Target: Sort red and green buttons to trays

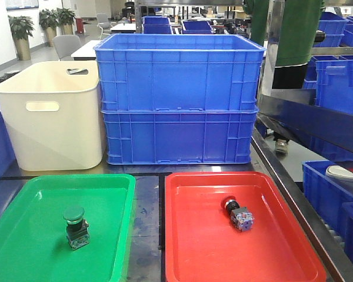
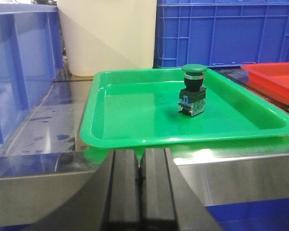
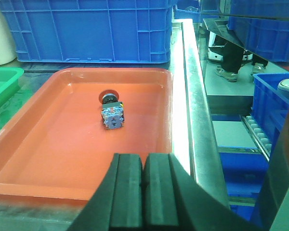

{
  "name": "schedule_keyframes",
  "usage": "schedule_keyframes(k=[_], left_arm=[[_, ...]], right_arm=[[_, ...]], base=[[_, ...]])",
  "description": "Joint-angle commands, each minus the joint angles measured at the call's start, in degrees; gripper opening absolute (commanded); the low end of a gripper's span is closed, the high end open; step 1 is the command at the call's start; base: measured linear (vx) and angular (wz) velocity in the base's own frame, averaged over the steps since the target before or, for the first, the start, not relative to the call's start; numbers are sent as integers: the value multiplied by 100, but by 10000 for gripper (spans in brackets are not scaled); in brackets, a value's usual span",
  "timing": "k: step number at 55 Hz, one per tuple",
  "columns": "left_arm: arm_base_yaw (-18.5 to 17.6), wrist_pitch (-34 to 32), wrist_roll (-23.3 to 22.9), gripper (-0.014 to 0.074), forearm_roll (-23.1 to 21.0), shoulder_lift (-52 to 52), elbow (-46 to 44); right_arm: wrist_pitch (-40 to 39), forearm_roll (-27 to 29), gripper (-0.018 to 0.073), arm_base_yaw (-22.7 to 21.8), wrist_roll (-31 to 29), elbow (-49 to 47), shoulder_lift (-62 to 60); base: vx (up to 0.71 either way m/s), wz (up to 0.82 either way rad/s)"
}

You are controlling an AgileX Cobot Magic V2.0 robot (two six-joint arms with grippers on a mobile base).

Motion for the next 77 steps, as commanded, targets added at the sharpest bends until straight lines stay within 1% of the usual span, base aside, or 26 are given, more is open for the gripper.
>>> schedule_keyframes(k=[1,23,27,29,33,34,35,37,38,39,43,46,49,53,56,60,63,67,77], left_arm=[[-2,-433,-58,-6,-14,-24,-134],[-2,-433,-58,-6,-14,-24,-134],[-2,-433,-58,-6,-14,-24,-134],[-2,-433,-58,-6,-14,-24,-134],[-2,-433,-58,-6,-14,-24,-134],[-2,-433,-58,-6,-14,-24,-134],[-2,-433,-58,-6,-14,-24,-134],[-2,-433,-58,-6,-14,-24,-134],[-2,-433,-58,-6,-14,-24,-134],[-2,-433,-58,-6,-14,-24,-134],[-2,-433,-58,-6,-14,-24,-134],[-2,-433,-58,-6,-14,-24,-134],[-2,-433,-58,-6,-14,-24,-134],[-2,-433,-58,-6,-14,-24,-134],[-2,-433,-58,-6,-14,-24,-134],[-2,-435,-54,-6,-14,-24,-134],[-2,-429,-53,-6,-14,-24,-134],[-2,-429,-53,-6,-14,-24,-134],[-2,-429,-53,-6,-14,-24,-134]], right_arm=[[-370,-80,-8,2,-10,-164,2],[-370,-80,-8,2,-10,-164,2],[-343,22,-8,2,-106,-164,-10],[-343,307,-8,2,-277,-164,-10],[-627,1515,-8,2,-1094,134,-43],[-791,1739,-8,2,-1431,224,-63],[-971,2083,-8,2,-1666,372,-83],[-1369,2731,-8,2,-2351,703,-212],[-1492,2912,-8,2,-2641,818,-303],[-1738,3209,-8,2,-2967,1049,-416],[-2186,3645,-8,-54,-3513,1615,-927],[-2338,3703,-8,-200,-3700,2027,-1366],[-2230,3616,-8,-484,-3700,2342,-1967],[-1775,3533,-8,-950,-3700,2587,-2714],[-1395,3533,-8,-1218,-3700,2676,-3208],[-1055,3539,-8,-1445,-3700,2807,-3587],[-1141,3612,-8,-1483,-3578,2910,-3502],[-905,3669,-8,-1483,-3458,2901,-3479],[-854,3664,-8,-1467,-3460,2901,-3533]], base=[[0,0],[0,0],[0,0],[0,0],[0,0],[0,0],[0,0],[0,0],[0,0],[0,0],[0,0],[0,0],[0,0],[0,0],[0,0],[0,0],[0,0],[0,0],[0,0]])
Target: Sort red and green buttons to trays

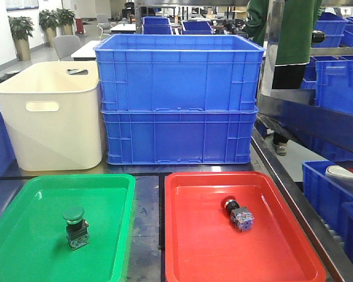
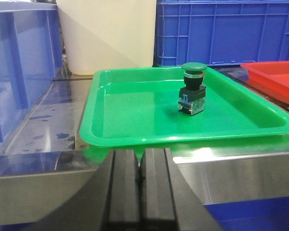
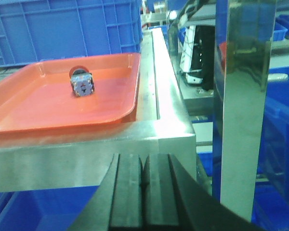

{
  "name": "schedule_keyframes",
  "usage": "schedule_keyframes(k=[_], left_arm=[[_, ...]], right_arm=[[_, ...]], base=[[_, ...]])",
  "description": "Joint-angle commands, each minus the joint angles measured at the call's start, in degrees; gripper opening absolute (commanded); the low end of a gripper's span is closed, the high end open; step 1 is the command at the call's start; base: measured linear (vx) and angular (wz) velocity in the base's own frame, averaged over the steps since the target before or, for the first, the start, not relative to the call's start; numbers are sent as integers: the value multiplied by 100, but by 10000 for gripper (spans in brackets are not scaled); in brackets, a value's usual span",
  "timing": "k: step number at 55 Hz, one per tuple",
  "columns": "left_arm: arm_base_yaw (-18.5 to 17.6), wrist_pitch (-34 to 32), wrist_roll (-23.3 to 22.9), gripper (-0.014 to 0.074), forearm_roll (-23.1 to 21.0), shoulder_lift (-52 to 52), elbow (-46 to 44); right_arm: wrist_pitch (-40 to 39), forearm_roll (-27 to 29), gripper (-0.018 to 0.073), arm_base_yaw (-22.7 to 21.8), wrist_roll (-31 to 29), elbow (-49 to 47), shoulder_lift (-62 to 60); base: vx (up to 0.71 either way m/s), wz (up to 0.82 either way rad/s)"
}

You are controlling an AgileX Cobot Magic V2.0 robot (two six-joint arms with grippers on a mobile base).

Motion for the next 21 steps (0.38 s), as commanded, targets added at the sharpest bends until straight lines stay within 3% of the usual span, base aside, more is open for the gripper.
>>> schedule_keyframes(k=[1,21], left_arm=[[-2,-458,-52,-6,-14,-24,-134],[-2,-458,-52,-6,-14,-24,-134]], right_arm=[[-431,9,-8,-22,-7,43,-30],[-436,9,-8,-23,-7,43,-30]], base=[[0,0],[0,0]])
